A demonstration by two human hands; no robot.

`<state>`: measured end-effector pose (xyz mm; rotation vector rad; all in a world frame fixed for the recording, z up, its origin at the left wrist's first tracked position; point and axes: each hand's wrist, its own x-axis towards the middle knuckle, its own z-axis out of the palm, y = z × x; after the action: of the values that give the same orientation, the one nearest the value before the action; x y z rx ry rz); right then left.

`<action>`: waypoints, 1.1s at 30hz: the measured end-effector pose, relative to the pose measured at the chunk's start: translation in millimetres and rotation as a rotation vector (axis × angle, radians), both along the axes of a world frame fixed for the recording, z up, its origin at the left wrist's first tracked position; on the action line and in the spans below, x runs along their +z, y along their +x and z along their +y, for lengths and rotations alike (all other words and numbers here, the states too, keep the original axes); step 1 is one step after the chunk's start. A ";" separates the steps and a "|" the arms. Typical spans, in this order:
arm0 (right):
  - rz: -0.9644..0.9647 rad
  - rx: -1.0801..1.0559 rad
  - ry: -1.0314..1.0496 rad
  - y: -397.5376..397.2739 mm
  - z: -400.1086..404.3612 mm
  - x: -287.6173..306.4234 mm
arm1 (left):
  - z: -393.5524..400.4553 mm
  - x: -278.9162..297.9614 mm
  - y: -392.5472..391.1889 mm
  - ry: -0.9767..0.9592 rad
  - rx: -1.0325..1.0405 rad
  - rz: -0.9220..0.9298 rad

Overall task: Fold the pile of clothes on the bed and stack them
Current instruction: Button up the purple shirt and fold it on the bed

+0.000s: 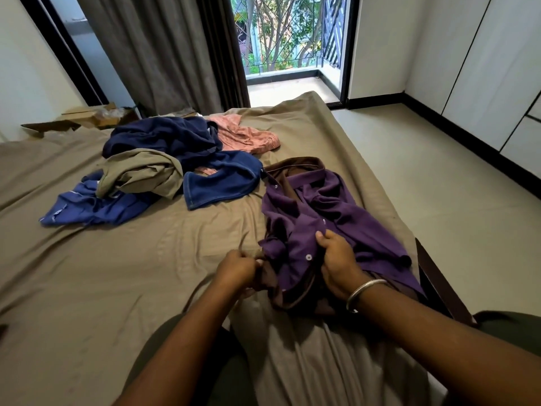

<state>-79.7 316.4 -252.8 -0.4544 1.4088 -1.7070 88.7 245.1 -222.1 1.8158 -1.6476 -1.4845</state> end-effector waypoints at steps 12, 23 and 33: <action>0.759 0.016 0.088 -5.8 11.1 14.3 | 15.8 8.1 0.1 -0.384 -0.411 -0.253; 0.248 -0.007 0.018 -23.7 9.3 25.3 | 37.3 7.8 -13.8 -0.662 -0.684 -0.353; 0.358 0.053 0.217 -6.1 13.3 23.3 | 49.9 31.7 -17.3 -0.755 -0.348 -0.099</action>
<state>-85.8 329.7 -229.5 -0.6932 1.7986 -1.4571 71.4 294.9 -190.5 1.2347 -2.2456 -0.6914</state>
